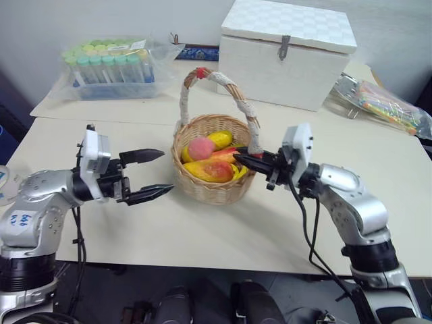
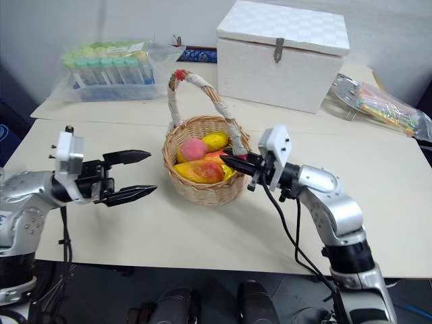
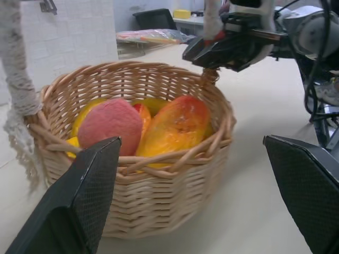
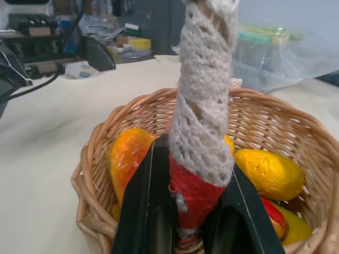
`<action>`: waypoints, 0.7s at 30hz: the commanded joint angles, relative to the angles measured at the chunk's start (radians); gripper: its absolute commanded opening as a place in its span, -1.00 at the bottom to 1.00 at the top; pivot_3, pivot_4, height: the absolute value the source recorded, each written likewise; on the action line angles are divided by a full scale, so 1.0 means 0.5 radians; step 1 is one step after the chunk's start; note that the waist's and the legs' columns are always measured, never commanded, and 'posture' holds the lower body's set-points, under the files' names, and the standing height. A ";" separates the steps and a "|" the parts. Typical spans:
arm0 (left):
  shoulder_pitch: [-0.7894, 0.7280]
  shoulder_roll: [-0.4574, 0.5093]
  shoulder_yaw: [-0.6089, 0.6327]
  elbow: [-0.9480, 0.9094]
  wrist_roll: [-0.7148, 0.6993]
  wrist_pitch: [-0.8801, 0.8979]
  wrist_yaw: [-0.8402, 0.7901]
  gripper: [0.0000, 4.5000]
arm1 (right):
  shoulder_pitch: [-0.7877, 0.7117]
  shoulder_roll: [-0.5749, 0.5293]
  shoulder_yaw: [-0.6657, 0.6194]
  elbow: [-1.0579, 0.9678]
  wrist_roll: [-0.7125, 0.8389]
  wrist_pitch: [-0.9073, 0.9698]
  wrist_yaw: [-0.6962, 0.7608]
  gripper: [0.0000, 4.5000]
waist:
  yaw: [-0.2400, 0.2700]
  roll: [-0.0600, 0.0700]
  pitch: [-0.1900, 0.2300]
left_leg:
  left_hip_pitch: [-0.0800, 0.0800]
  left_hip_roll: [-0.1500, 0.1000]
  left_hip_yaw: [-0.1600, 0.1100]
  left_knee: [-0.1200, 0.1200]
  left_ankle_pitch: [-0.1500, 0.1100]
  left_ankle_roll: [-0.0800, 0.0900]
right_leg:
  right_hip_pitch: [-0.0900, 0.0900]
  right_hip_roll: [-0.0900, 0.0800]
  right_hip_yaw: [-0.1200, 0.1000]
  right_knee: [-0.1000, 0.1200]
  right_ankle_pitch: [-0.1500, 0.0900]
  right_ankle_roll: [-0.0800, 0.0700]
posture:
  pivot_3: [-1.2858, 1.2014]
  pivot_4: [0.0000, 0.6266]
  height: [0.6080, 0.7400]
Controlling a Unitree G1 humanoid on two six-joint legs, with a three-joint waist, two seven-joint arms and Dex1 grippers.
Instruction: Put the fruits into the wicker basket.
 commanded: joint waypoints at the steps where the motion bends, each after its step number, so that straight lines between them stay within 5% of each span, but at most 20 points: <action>1: -0.077 -0.045 -0.097 0.086 0.052 -0.110 -0.039 1.00 | 0.130 -0.040 -0.352 -0.367 0.124 -0.060 -0.163 -0.92 | -0.005 0.000 0.000 | 0.000 0.000 0.000 0.000 0.000 0.000 | 0.000 0.000 0.000 0.000 0.000 0.000 | 0.03 -0.52 1.00; 7: -0.199 -0.148 -0.257 0.265 0.112 -0.204 -0.106 1.00 | 0.499 -0.208 -0.912 -0.515 0.219 -0.029 -0.278 -0.92 | -0.007 0.002 0.001 | 0.000 0.001 0.000 0.000 0.000 0.000 | 0.001 0.003 0.000 -0.001 0.000 0.000 | 0.03 -0.52 1.00; 10: -0.274 -0.193 -0.328 0.337 0.148 -0.244 -0.138 1.00 | 0.566 -0.304 -1.116 -0.207 0.131 -0.217 -0.164 -0.92 | -0.014 0.002 0.001 | 0.002 0.000 0.002 0.000 0.001 -0.001 | 0.001 0.004 0.003 -0.007 0.000 0.000 | 0.03 -0.52 1.00; 21: -0.280 -0.161 -0.373 0.369 0.231 -0.321 -0.173 1.00 | 0.165 -0.620 -1.015 1.189 -0.080 -0.673 0.331 -0.92 | -0.025 0.007 0.004 | 0.011 0.003 0.016 -0.001 0.001 -0.001 | 0.000 0.009 0.016 -0.004 0.000 0.000 | 0.03 -0.52 1.00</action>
